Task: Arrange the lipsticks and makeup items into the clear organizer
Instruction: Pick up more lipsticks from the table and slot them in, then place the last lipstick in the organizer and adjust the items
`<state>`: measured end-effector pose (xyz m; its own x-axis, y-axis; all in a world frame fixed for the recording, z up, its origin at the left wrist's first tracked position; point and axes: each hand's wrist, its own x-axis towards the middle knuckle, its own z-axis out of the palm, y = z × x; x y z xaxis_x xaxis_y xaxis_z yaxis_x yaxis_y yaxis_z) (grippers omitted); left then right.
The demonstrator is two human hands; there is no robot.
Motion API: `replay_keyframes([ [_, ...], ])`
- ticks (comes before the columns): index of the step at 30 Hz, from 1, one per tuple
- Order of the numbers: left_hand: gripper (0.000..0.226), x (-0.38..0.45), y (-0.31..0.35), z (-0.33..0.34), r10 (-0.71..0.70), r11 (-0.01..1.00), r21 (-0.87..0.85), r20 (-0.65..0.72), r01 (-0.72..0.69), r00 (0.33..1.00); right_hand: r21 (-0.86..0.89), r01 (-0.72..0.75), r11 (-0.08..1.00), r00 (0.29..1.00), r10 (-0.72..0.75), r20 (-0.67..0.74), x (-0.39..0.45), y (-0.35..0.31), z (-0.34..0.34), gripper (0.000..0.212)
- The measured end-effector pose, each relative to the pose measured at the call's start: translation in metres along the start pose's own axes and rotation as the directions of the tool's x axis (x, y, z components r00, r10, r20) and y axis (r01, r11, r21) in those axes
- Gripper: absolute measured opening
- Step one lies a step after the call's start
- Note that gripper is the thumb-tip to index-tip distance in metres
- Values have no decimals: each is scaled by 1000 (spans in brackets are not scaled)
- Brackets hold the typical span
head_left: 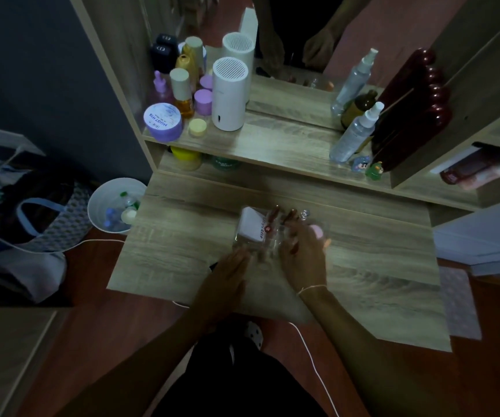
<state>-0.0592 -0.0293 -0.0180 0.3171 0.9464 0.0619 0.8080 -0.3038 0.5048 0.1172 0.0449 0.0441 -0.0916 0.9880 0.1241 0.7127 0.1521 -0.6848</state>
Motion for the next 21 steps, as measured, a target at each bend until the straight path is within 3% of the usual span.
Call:
replay_keyframes([
  [4, 46, -21, -20, -13, -192, 981, 12, -30, 193, 981, -83, 79, 993, 976, -60, 211, -24, -11, 32, 27],
  [9, 54, -35, -47, -25, -360, 932, 38, -15, 361, 933, -184, 151, 971, 892, -54, 448, -28, -18, 64, 43],
  [14, 57, -42, -74, -26, -520, 854, 16, -23, 520, 854, -318, 373, 872, 755, -86, 650, -22, -21, 89, 57],
  [17, 75, -44, -82, -26, -573, 819, 41, 32, 572, 819, -323, 434, 841, 723, -111, 682, -19, -19, 98, 49],
  [21, 79, -47, -82, -21, -586, 810, 77, 49, 581, 809, -298, 292, 909, 752, -26, 659, -16, -13, 103, 32],
])
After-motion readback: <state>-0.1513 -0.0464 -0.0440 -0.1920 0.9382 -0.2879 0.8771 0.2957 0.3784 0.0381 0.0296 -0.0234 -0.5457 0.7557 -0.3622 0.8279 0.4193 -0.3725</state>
